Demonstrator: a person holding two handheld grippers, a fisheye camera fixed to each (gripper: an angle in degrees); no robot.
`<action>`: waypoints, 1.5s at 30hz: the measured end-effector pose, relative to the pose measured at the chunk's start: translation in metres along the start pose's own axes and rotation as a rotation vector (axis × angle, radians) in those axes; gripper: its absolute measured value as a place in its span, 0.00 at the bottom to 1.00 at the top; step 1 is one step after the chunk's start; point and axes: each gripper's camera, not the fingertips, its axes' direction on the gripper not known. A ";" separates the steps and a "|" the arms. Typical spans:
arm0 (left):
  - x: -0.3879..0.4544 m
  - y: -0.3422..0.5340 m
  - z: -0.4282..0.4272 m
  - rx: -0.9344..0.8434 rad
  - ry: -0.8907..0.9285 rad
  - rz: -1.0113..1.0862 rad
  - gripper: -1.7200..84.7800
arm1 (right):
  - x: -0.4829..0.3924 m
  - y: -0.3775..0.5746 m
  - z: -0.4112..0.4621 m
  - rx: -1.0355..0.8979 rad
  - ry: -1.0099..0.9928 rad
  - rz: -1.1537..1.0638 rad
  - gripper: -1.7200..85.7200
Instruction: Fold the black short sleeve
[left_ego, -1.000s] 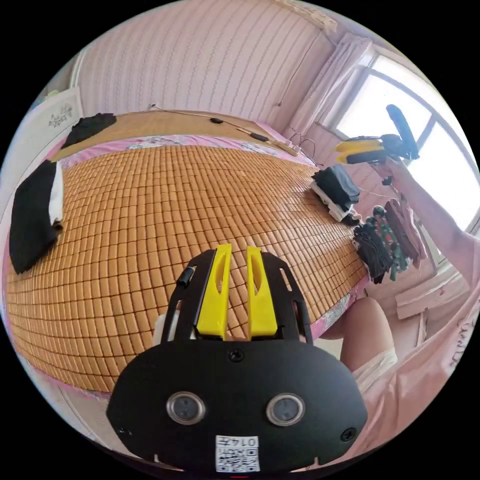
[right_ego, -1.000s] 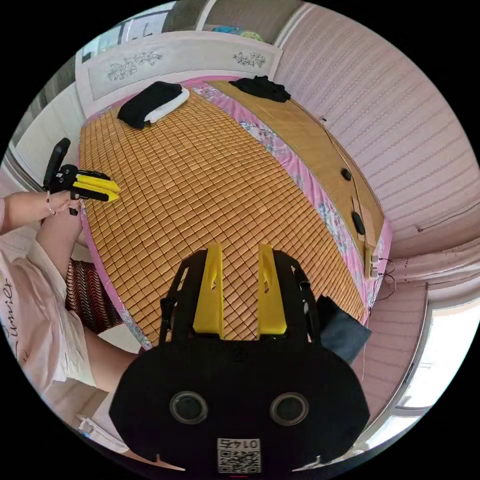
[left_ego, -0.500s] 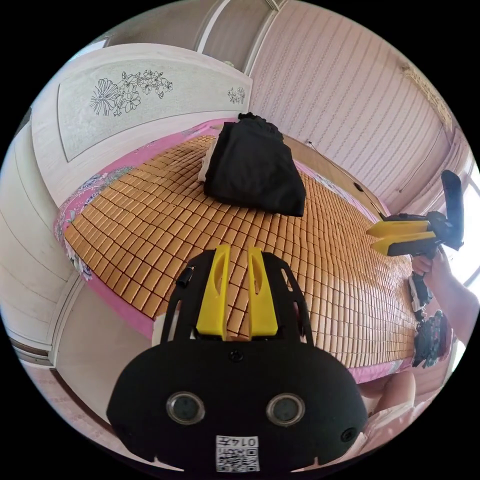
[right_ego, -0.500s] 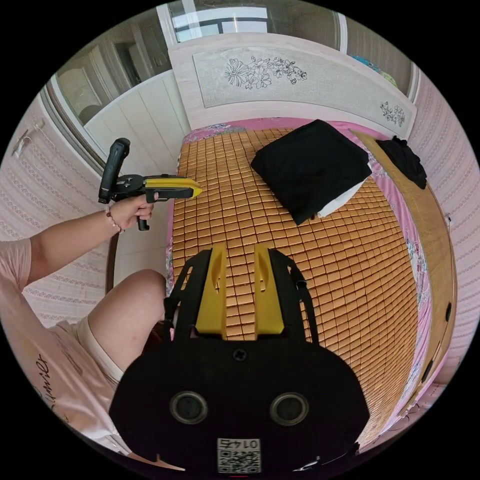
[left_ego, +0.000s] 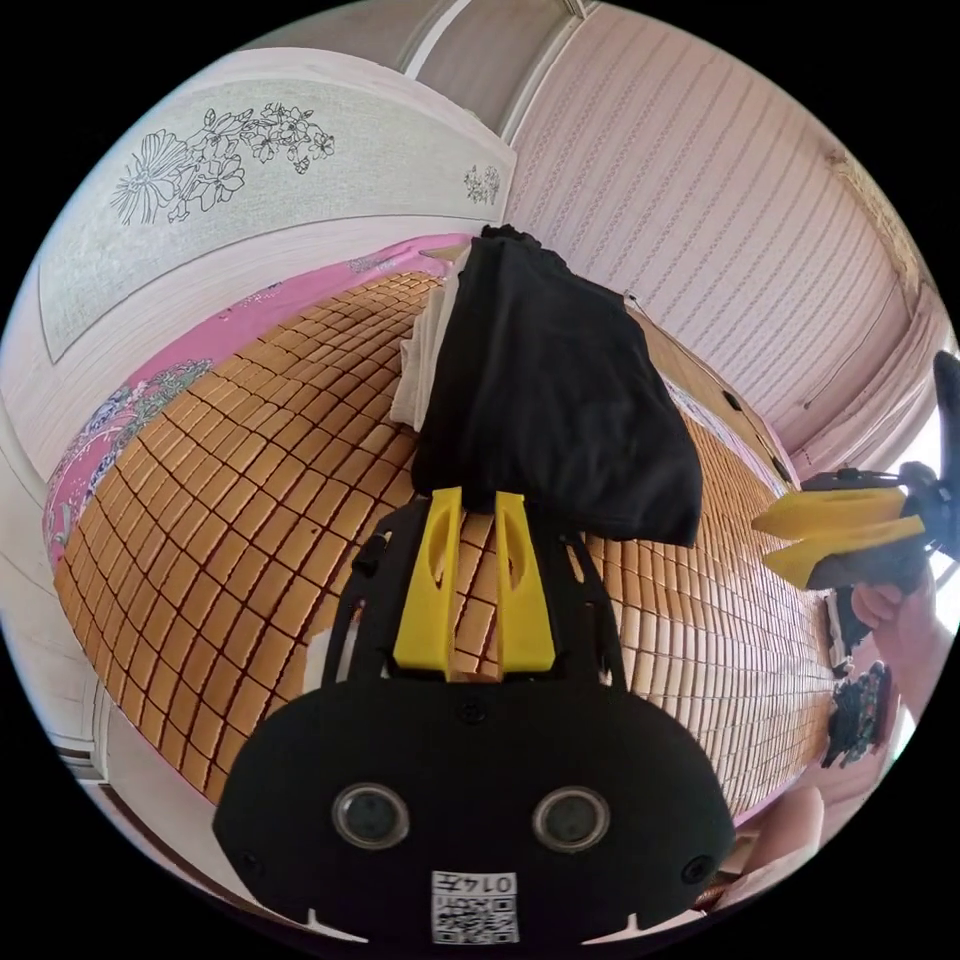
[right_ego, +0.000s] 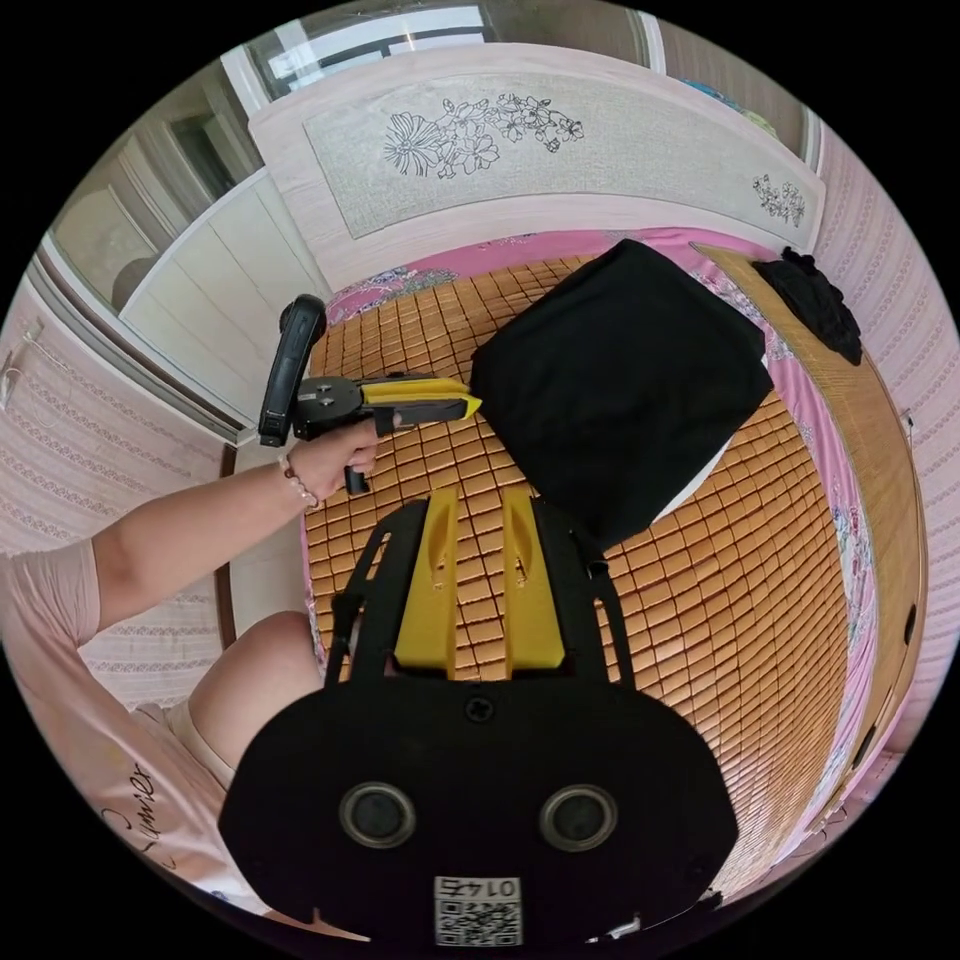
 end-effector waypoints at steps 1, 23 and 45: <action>-0.001 0.002 0.000 0.011 -0.001 0.016 0.04 | 0.001 -0.004 0.003 -0.001 -0.005 0.003 0.10; -0.059 0.036 -0.007 0.136 0.078 0.234 0.08 | 0.052 -0.022 0.068 -0.036 -0.001 0.238 0.04; -0.071 -0.006 -0.086 0.104 0.155 0.264 0.01 | 0.064 0.325 -0.137 0.365 0.128 0.403 0.03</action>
